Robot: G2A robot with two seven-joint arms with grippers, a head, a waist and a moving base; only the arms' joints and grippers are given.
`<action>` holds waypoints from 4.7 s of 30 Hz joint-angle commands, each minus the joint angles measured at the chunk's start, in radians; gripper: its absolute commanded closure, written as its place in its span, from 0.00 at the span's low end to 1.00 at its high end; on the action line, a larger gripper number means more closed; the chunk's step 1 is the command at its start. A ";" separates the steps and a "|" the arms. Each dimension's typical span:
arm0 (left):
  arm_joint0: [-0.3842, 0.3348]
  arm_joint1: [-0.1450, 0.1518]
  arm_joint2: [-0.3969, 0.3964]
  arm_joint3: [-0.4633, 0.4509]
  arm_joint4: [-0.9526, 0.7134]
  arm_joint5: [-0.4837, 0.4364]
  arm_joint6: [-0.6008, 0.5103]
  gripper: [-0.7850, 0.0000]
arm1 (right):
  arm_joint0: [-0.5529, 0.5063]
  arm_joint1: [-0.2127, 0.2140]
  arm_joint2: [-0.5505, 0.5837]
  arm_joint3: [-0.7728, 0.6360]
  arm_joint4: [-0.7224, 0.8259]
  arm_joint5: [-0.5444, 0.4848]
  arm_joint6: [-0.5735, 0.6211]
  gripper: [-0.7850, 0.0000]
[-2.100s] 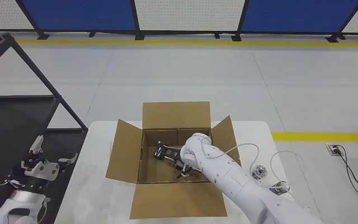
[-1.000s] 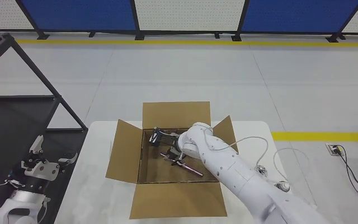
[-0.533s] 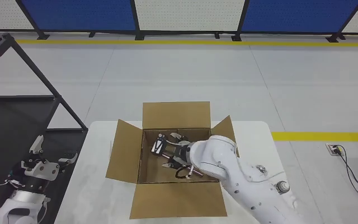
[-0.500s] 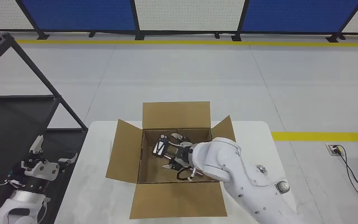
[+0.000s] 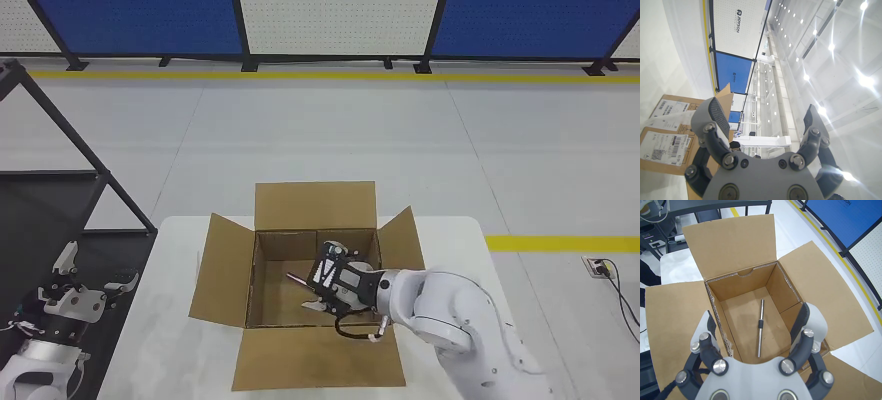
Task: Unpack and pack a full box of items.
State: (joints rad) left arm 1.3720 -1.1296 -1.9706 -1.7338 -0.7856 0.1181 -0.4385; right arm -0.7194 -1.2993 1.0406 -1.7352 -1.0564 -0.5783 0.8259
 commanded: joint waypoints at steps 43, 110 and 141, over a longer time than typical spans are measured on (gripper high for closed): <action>0.000 0.000 0.000 0.000 0.000 0.000 0.000 0.00 | -0.900 0.110 1.078 -0.201 0.134 -0.434 -0.728 0.00; 0.000 0.000 0.000 0.000 0.000 0.000 0.000 0.00 | -0.700 0.177 0.846 0.231 -0.189 -0.193 -0.542 0.43; 0.000 0.000 0.000 0.000 0.000 0.000 0.000 0.00 | -0.850 0.209 0.945 -0.121 -0.163 -0.161 -0.635 1.00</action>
State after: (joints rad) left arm 1.3720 -1.1296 -1.9706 -1.7338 -0.7856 0.1181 -0.4385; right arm -1.5688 -1.0904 1.9848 -1.8540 -1.2178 -0.7405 0.1891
